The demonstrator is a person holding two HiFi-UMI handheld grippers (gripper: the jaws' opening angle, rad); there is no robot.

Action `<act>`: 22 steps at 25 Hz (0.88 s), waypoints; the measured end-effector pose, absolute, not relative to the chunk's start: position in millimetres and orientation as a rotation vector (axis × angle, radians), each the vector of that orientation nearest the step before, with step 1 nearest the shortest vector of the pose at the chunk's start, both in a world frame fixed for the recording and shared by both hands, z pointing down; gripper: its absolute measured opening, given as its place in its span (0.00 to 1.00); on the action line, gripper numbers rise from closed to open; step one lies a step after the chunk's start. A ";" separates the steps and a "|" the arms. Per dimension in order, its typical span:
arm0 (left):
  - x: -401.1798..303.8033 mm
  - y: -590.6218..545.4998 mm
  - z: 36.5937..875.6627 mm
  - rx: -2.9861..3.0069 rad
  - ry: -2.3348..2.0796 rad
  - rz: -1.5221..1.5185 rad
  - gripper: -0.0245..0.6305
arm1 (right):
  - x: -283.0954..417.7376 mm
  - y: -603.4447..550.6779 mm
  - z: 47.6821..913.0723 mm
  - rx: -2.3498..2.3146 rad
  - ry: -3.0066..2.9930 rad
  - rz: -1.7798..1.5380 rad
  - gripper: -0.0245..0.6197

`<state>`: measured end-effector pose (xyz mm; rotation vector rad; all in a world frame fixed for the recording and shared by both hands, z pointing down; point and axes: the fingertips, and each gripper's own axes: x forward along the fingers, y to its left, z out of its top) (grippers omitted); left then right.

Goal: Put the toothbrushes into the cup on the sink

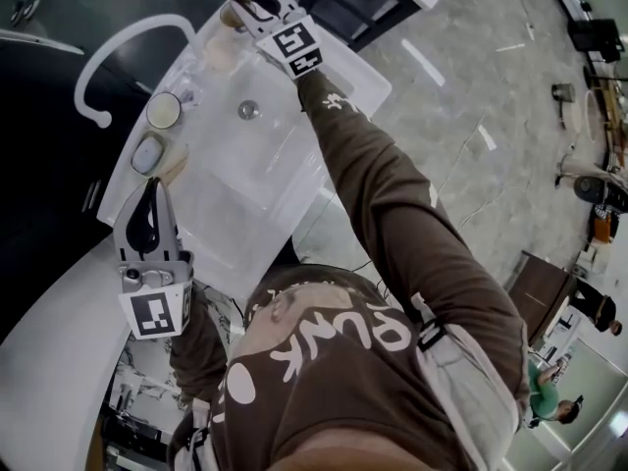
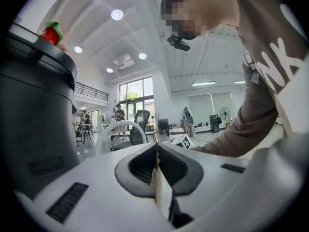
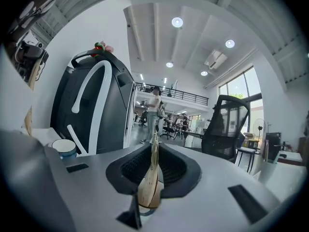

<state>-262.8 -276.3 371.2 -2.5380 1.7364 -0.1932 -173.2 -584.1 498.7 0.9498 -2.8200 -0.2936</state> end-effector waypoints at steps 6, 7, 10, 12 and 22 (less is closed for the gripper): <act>-265.2 -280.3 365.8 -2.530 1.718 -0.163 0.05 | -166.6 -588.0 496.4 1.005 -2.814 -0.290 0.22; -266.6 -280.5 365.6 -2.527 1.720 -0.175 0.05 | -166.4 -586.3 494.0 0.998 -2.823 -0.288 0.33; -270.7 -283.7 362.9 -2.514 1.715 -0.203 0.05 | -165.8 -577.6 482.7 0.969 -2.863 -0.300 0.46; -273.3 -288.5 359.6 -2.508 1.693 -0.216 0.05 | -164.2 -570.0 470.2 0.954 -2.889 -0.336 0.48; -296.0 -339.3 379.5 -2.438 1.666 -0.221 0.05 | -158.7 -508.7 403.6 0.900 -3.012 -0.577 0.48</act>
